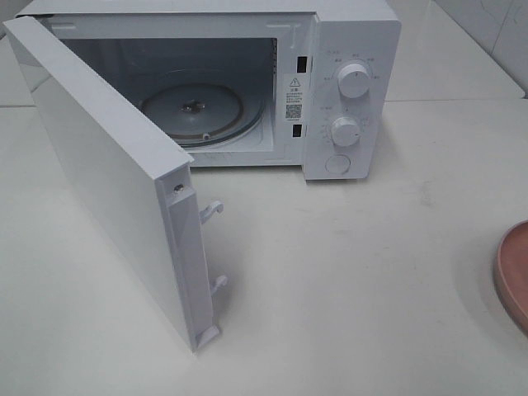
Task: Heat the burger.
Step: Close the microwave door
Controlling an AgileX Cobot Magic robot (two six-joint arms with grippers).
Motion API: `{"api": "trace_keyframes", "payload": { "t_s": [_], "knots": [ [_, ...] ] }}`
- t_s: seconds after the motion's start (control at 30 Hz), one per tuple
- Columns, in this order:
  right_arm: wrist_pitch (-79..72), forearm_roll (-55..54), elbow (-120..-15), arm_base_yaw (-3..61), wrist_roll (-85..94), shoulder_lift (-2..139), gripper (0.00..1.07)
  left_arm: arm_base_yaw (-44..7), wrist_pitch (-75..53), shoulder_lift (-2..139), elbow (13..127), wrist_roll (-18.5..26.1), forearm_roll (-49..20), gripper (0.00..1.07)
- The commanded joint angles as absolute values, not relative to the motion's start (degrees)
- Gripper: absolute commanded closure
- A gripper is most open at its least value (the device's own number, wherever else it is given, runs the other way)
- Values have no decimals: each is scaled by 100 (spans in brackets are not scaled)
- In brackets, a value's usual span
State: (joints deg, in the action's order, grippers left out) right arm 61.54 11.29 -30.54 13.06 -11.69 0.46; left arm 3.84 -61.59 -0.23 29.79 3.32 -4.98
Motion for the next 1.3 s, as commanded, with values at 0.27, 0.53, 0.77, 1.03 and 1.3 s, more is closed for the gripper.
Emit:
{"api": "trace_keyframes", "payload": {
  "t_s": [0.27,0.53,0.77,1.03,1.3],
  "knots": [
    [5741,1003,-2859,1261,-905,-183,31,395,-6113,-109,2962,298,-498,7],
    [5741,1003,-2859,1266,-905,-183,31,395,-6113,-80,2962,298,-498,7],
    [5741,1003,-2859,1266,-905,-183,31,395,-6113,-57,2962,298,-498,7],
    [5741,1003,-2859,1266,-905,-183,31,395,-6113,-57,2962,298,-498,7],
    [5741,1003,-2859,1266,-905,-183,31,395,-6113,-57,2962,298,-498,7]
  ]
}}
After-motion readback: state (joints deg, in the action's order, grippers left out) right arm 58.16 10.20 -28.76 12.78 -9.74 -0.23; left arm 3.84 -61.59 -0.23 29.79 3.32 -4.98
